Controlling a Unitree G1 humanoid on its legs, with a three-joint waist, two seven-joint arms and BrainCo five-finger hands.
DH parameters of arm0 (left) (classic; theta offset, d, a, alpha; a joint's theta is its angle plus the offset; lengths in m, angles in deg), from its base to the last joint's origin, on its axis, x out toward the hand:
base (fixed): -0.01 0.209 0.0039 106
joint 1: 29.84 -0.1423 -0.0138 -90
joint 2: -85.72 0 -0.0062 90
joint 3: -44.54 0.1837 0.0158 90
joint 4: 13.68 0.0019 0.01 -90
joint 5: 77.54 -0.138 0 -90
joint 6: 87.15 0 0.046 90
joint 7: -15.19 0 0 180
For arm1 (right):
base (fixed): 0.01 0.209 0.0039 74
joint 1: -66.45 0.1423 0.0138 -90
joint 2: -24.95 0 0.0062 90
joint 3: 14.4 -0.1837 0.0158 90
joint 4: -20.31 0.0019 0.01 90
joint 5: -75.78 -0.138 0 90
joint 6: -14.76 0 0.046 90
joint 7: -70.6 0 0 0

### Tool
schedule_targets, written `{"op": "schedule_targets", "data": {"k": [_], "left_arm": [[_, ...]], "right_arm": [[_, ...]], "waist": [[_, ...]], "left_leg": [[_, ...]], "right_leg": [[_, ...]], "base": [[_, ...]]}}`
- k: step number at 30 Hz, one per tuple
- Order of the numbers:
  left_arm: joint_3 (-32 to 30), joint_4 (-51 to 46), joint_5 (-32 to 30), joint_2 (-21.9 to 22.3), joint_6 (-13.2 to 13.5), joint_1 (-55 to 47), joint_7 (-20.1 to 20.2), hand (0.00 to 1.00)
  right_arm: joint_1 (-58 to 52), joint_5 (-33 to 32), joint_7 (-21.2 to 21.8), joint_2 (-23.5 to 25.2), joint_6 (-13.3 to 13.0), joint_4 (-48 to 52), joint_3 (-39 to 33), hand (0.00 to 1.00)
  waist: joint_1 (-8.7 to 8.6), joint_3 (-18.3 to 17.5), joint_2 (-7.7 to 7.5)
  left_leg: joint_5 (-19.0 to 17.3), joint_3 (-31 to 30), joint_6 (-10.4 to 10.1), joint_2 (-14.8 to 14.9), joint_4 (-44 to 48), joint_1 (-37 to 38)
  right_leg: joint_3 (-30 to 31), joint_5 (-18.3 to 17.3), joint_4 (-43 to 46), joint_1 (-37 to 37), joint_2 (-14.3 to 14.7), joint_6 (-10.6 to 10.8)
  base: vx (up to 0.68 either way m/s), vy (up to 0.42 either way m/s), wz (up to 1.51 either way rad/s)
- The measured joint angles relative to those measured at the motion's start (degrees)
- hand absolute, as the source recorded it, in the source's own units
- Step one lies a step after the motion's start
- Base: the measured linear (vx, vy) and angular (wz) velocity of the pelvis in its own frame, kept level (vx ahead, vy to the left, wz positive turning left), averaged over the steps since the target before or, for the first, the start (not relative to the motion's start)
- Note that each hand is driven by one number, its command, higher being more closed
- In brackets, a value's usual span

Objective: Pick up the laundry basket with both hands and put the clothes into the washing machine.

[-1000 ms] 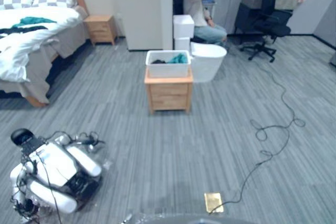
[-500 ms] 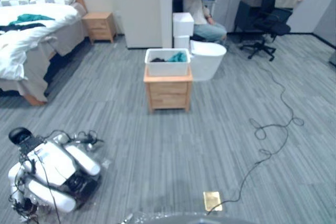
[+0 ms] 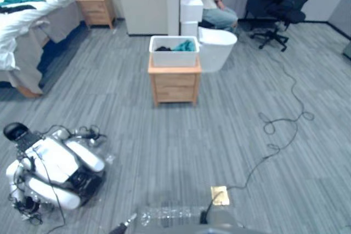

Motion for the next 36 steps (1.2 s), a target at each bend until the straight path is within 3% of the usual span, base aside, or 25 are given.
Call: {"op": "schedule_targets", "data": {"k": [2, 4, 6, 7, 8, 9, 10, 12, 13, 14, 16, 18, 21, 22, 23, 24, 25, 26, 28, 29, 30, 31, 32, 34, 36], "left_arm": [[-0.24, -0.5, 1.48, 0.26, 0.01, 0.35, -0.02, 0.0], [-1.31, -0.82, 2.89, 0.49, 0.08, 2.73, 0.01, 0.0], [-3.83, -0.85, 3.22, 2.12, 0.06, 4.53, 0.06, 0.0], [-5.78, -0.92, 3.22, 3.55, 0.16, 4.95, 0.12, 0.0], [-6.91, -0.91, 3.14, 4.52, 0.11, 5.39, 0.31, 0.0], [-7.17, -0.88, 3.08, 5.17, 0.04, 5.35, 0.41, 0.0], [-9.08, -1.06, 2.62, 6.23, 0.01, 4.68, 0.76, 0.0], [-10.45, -1.71, 2.67, 6.39, -0.13, 5.2, 1.22, 0.0], [-10.74, -2.06, 2.78, 6.65, -0.34, 4.97, 1.24, 0.0], [-10.41, -2.66, 3.2, 6.38, -0.27, 4.63, 1.34, 0.0], [-7.62, -5.1, 4.42, 5.84, 0.11, 4.25, 1.26, 0.0], [-5.21, -6.65, 5.97, 5.0, 0.24, 3.86, 1.22, 0.0], [-3.76, -7.6, 9.68, 4.85, 0.49, 3.91, 1.02, 0.0], [-4.42, -7.66, 10.18, 5.54, 0.5, 3.74, 0.52, 0.0], [-5.08, -7.63, 10.29, 6.04, 0.55, 3.54, 0.33, 0.0], [-6.57, -7.49, 10.35, 6.53, 0.57, 3.44, 0.18, 0.0], [-7.75, -5.73, 10.19, 6.75, 0.42, 3.22, 0.12, 0.0], [-9.33, -5.27, 10.06, 6.73, 0.48, 2.81, 0.15, 0.0], [-9.27, -5.0, 9.68, 5.87, 0.58, 2.17, 0.21, 0.0], [-9.05, -4.28, 8.85, 4.61, 0.52, 2.2, 0.44, 0.0], [-8.59, -3.51, 8.7, 4.0, 0.48, 2.28, 0.52, 0.0], [-7.87, -2.5, 7.62, 2.78, 0.22, 2.13, 0.5, 0.0], [-6.75, -1.78, 6.69, 2.64, 0.16, 2.14, 0.51, 0.0], [-4.11, -1.31, 6.51, 2.18, 0.03, 2.42, 0.65, 0.0], [-3.61, -1.28, 6.45, 2.3, 0.02, 2.57, 0.64, 0.0]], "right_arm": [[0.02, -0.37, 0.01, 0.09, -0.34, 0.02, -0.39, 0.0], [0.11, -0.41, -0.12, 0.32, -0.6, -0.15, -0.85, 0.0], [0.06, -0.44, -0.19, 0.62, -0.43, -0.2, -1.99, 0.0], [0.09, -0.63, -0.15, 0.38, -0.02, -0.2, -3.04, 0.0], [0.04, -0.8, 0.02, 0.06, 0.19, -0.17, -3.07, 0.0], [0.03, -1.04, 0.01, -0.45, 0.24, -0.14, -3.13, 0.0], [-0.04, -1.28, -0.14, -1.02, 0.22, -0.18, -3.42, 0.0], [0.26, -1.32, -0.1, -1.21, 0.23, 0.15, -3.21, 0.0], [0.02, -1.34, -0.07, -1.57, 0.41, 1.7, -1.76, 0.0], [-0.18, -1.31, -0.14, -2.52, 0.36, 2.65, 1.05, 0.0], [0.31, -1.15, -0.51, -3.47, 0.38, 2.82, 4.54, 0.0], [3.05, -1.04, -1.26, -3.35, 0.55, 3.52, 6.72, 0.0], [6.92, -1.48, -2.32, -1.54, 0.29, 5.27, 6.39, 0.0], [7.37, -1.81, -2.32, -0.9, -0.06, 6.55, 6.03, 0.0], [7.63, -1.81, -2.31, -0.71, -0.33, 6.76, 6.02, 0.0], [8.23, -1.79, -2.3, -0.79, -0.67, 6.38, 5.86, 0.0], [8.28, -1.38, -2.17, -1.64, -0.63, 4.5, 4.0, 0.0], [7.33, -0.85, -2.23, -1.63, -0.49, 2.04, 1.76, 0.0], [5.11, -0.41, -1.97, -1.69, -0.53, 0.46, -0.55, 0.0], [4.92, -0.36, -1.26, -2.01, -0.51, -1.65, -2.23, 0.0], [4.86, -0.31, -0.98, -1.83, -0.45, -2.54, -3.19, 0.0], [4.45, -0.06, -0.06, -1.72, -0.38, -4.04, -5.41, 0.0], [4.47, 0.06, 0.35, -1.72, 0.07, -4.1, -8.38, 0.0], [4.52, 0.61, 1.02, -1.74, 0.5, -4.22, -12.14, 0.0], [4.82, 1.1, 1.23, -1.67, 0.57, -4.54, -14.66, 0.0]], "waist": [[-0.32, 0.13, 0.16], [-0.25, 0.3, -0.09], [-0.37, 0.56, -0.53], [-0.49, 0.59, -0.14], [-1.16, 0.34, 1.28], [-1.91, -0.12, 2.37], [-2.35, -0.7, 3.97], [-2.34, -0.6, 4.06], [-1.8, -0.26, 4.72], [-1.39, 0.4, 4.8], [0.17, 1.27, 4.66], [0.45, 1.73, 3.62], [2.32, 1.85, 2.84], [3.27, 1.75, 3.41], [3.72, 1.56, 3.83], [4.38, 1.15, 4.57], [4.14, 0.66, 5.9], [4.02, -0.16, 4.46], [3.72, -1.29, 2.39], [3.71, -0.69, 1.24], [3.62, -0.59, 0.34], [2.8, -0.57, 0.16], [2.81, -0.53, 0.42], [2.86, 0.41, 2.3], [2.71, 0.9, 3.52]], "left_leg": [[-1.12, -0.04, -0.4, 1.32, -0.03, 0.7], [-2.6, -0.62, -1.8, 3.04, -0.26, 0.2], [-4.39, -1.62, -2.86, 3.14, -0.12, 0.86], [-6.28, -2.54, -3.25, 3.92, 0.43, 2.13], [-7.97, -3.37, -3.21, 5.95, 1.01, 2.77], [-8.64, -3.96, -3.35, 7.79, 0.92, 3.42], [-8.22, -4.37, -4.09, 10.16, 7.06, 2.54], [-5.86, -3.92, -5.95, 12.0, 25.11, -4.79], [1.47, -4.37, -7.3, 14.0, 40.77, -11.04], [5.71, -4.1, -8.28, 16.45, 53.87, -16.41], [3.47, -1.85, -7.14, 17.45, 63.59, -21.06], [-0.16, 1.72, -7.28, 16.18, 60.62, -25.66], [-0.81, 3.87, -7.32, 12.74, 30.74, -28.09], [1.5, 4.0, -7.76, 12.23, 14.03, -26.83], [2.36, 3.71, -7.71, 12.4, 8.64, -26.89], [2.26, 3.2, -7.55, 12.81, 6.06, -28.19], [5.8, 2.17, -4.7, 11.78, 7.25, -28.74], [9.39, 2.63, -2.94, 9.02, 8.5, -27.12], [11.11, 2.62, -2.17, 5.82, 7.85, -24.01], [10.92, 3.21, -1.19, 3.81, 8.34, -20.78], [9.77, 3.19, -0.65, 2.41, 8.57, -19.11], [7.66, 2.94, 0.49, 0.64, 8.69, -16.38], [5.89, 2.46, 1.03, 0.17, 8.54, -13.12], [4.96, 1.53, 0.78, 0.04, 5.31, -6.79], [4.82, 0.91, 0.56, 0.47, 0.99, -1.36]], "right_leg": [[-2.0, 0.61, -10.65, -0.2, -0.37, -0.32], [-5.14, 6.54, -31.07, 0.15, -0.03, 0.3], [-3.85, 10.89, -40.17, 1.0, -0.38, 1.22], [-3.1, 12.44, -38.88, 0.97, -0.74, -0.65], [-3.3, 13.56, -35.93, 0.99, 1.07, -3.26], [-3.83, 13.24, -34.34, 1.25, 2.34, -3.63], [-4.15, 11.25, -32.95, 2.54, 5.25, -6.97], [-4.93, 10.02, -33.47, 5.39, 6.27, -7.46], [-5.5, 8.08, -34.49, 9.21, 7.73, -8.47], [-5.35, 5.74, -35.81, 13.9, 9.6, -13.49], [-4.36, 4.38, -37.16, 20.39, 10.36, -16.41], [-3.19, 4.91, -39.41, 25.14, 9.75, -15.64], [-1.43, 5.44, -43.2, 29.46, 8.02, -11.59], [-1.72, 4.26, -45.69, 31.29, 7.85, -10.13], [-2.2, 2.93, -46.84, 32.1, 7.89, -9.42], [-2.74, -0.42, -47.81, 33.24, 8.03, -8.56], [-2.79, -3.14, -46.93, 35.74, 7.7, -6.03], [-1.89, -2.86, -43.32, 37.2, 5.44, -5.34], [-0.23, -3.06, -32.04, 34.49, 1.56, -3.84], [2.33, -1.06, -19.04, 31.12, -0.82, -0.85], [3.79, 1.53, -12.48, 29.27, -2.06, 0.42], [6.21, 6.14, -0.76, 25.04, -3.21, 3.72], [6.1, 6.68, 7.33, 21.32, -3.63, 4.33], [1.03, 3.16, 10.05, 17.32, -4.61, 0.99], [-4.79, -1.25, 2.13, 14.85, -4.39, 0.52]], "base": [[0.16, -0.018, -0.08], [0.27, -0.096, 0.04], [0.37, -0.202, 0.22], [0.56, -0.316, 0.36], [0.41, -0.229, 0.44], [0.75, -0.31, 0.62], [0.64, -0.269, 0.51], [0.62, -0.307, 0.2], [0.65, -0.331, 0.01], [0.67, -0.312, -0.03], [0.61, -0.224, -0.28], [0.52, -0.137, -0.47], [0.43, 0.004, -0.66], [0.33, 0.064, -0.63], [0.46, 0.155, -0.81], [0.64, 0.349, -0.5], [0.68, 0.377, -0.21], [0.61, 0.334, 0.21], [0.59, 0.278, 0.39], [0.64, 0.32, 0.36], [0.61, 0.282, 0.39], [0.69, 0.293, 0.38], [0.67, 0.272, 0.34], [0.49, 0.165, 0.18], [0.41, 0.064, 0.14]]}}
